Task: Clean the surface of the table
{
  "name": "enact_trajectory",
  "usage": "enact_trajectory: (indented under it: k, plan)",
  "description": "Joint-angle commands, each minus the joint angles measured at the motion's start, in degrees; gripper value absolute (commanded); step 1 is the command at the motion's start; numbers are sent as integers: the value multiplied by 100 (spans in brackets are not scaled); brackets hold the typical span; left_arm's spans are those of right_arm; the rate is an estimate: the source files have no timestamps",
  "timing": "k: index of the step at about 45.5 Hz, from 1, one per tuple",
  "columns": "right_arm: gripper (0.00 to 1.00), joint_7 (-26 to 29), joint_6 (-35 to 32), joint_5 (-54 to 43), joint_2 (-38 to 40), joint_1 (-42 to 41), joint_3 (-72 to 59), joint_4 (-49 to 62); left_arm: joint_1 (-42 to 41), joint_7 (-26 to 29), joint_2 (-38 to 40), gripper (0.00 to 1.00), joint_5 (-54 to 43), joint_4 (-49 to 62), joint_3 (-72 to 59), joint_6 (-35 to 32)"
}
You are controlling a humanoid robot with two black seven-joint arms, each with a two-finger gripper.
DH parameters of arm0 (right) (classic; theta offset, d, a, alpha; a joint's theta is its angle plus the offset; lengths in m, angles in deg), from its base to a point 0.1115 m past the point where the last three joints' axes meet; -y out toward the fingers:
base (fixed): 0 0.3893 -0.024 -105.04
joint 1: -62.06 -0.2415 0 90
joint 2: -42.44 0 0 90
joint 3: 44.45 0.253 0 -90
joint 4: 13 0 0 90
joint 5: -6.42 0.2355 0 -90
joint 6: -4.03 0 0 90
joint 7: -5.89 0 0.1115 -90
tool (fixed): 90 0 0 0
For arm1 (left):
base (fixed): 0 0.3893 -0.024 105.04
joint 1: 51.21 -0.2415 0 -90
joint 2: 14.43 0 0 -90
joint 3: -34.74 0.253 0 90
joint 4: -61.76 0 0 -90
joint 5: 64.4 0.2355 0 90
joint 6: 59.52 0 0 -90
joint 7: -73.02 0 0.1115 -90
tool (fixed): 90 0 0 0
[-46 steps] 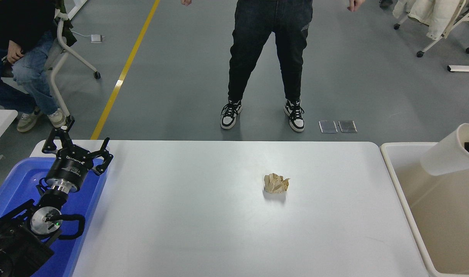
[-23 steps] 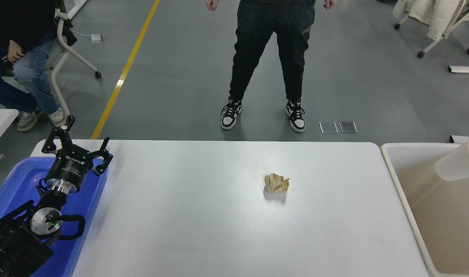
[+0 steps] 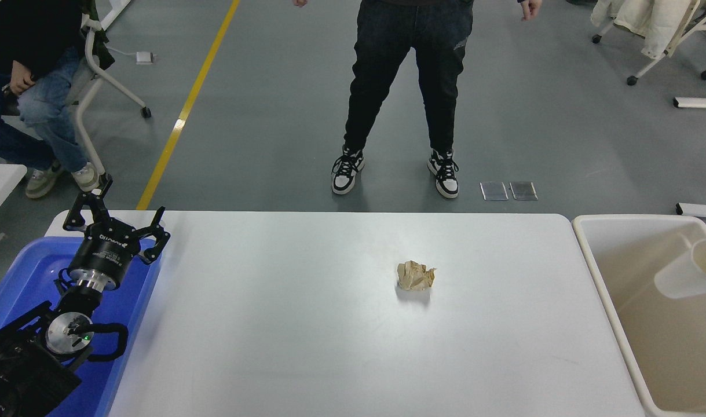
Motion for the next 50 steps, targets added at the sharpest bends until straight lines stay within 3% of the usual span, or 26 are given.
enact_trajectory:
  k: [1, 25, 50]
  plan:
    - [0, -28, 251, 17, -889, 82, -130, 1276, 0, 0, -3, 100, 0, 0, 0, 0]
    - [0, -28, 699, 121, -1917, 399, -498, 2736, 0, 0, 5, 100, 0, 0, 0, 0]
    - [0, 42, 857, 2670, -2322, 416, -3364, 3510, 0, 0, 5, 100, 0, 0, 0, 0]
